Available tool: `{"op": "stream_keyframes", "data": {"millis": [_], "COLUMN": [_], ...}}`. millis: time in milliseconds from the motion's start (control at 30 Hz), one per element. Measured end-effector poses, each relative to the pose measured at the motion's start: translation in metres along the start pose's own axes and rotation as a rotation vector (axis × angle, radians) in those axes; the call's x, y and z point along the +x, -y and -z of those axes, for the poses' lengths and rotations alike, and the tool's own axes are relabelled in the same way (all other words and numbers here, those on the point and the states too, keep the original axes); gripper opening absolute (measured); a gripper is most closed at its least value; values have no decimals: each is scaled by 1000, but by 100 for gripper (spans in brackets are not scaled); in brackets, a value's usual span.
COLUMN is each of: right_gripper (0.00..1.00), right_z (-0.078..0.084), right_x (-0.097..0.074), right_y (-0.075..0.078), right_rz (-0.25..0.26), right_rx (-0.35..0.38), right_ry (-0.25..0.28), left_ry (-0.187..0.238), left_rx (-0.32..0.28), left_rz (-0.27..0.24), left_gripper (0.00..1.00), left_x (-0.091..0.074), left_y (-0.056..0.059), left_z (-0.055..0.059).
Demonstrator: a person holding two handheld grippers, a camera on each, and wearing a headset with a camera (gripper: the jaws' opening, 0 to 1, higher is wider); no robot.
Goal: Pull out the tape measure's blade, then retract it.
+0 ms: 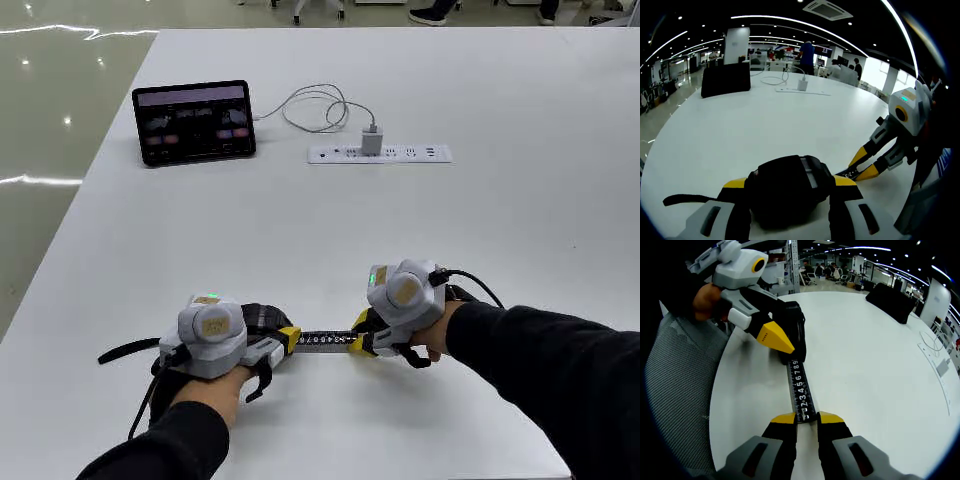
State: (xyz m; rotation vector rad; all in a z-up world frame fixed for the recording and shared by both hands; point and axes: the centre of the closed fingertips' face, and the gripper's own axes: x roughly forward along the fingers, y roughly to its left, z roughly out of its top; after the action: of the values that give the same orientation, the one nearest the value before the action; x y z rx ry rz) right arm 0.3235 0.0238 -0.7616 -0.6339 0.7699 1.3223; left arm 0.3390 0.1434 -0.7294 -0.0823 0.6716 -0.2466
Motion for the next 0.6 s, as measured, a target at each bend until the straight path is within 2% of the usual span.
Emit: {"op": "stream_keyframes", "data": {"millis": [600], "right_gripper": [11], "right_z": [-7], "right_x": [4], "right_y": [-2], "right_rz": [-10], "right_rx": [-8], "right_ry": [2], "left_ry": [-1], "left_rx": [-9], "left_rz": [3], "left_gripper": [59], "left_x": [0], "left_y": [-1], "left_z": [0]}}
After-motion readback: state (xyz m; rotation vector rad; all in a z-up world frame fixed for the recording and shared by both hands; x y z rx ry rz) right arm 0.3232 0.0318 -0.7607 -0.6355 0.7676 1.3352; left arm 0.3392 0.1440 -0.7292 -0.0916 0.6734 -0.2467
